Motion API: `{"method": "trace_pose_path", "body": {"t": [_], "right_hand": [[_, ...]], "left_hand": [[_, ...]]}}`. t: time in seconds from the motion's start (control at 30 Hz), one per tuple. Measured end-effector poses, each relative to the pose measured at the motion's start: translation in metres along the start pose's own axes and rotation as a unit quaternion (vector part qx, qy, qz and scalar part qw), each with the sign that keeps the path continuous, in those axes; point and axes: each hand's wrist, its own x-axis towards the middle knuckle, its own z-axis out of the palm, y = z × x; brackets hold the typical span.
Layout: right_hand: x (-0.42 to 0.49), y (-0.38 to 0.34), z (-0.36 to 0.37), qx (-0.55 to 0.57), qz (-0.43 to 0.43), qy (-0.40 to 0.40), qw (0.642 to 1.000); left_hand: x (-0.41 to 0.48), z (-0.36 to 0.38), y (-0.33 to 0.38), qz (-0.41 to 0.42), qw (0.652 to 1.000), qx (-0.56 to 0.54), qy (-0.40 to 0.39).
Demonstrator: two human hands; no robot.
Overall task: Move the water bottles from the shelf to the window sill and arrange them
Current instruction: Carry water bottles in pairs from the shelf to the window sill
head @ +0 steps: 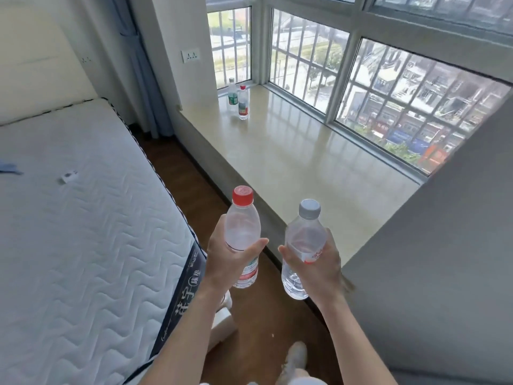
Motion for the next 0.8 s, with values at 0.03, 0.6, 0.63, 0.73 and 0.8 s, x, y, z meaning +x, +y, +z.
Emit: {"method": "trace_pose_path", "body": {"t": [0.03,0.6,0.63,0.73,0.8], "right_hand": [[0.011,0.001,0.007,0.003,0.001,-0.007,1.000],[0.295,-0.014,0.114,0.067,-0.031,-0.163,0.984],[0.309,-0.017,0.121,0.072,-0.035,-0.171,0.982],[0.342,-0.022,0.140,0.077,-0.046,-0.199,0.976],[0.356,-0.024,0.154,0.073,-0.056,-0.223,0.970]], "left_hand": [[0.009,-0.001,-0.004,-0.002,1.000,0.002,0.007],[0.247,0.020,-0.031,-0.072,0.987,0.030,0.139],[0.258,0.020,-0.032,-0.075,0.985,0.029,0.151],[0.282,0.015,-0.036,-0.092,0.980,0.028,0.174],[0.294,0.009,-0.037,-0.098,0.976,0.024,0.194]]}}
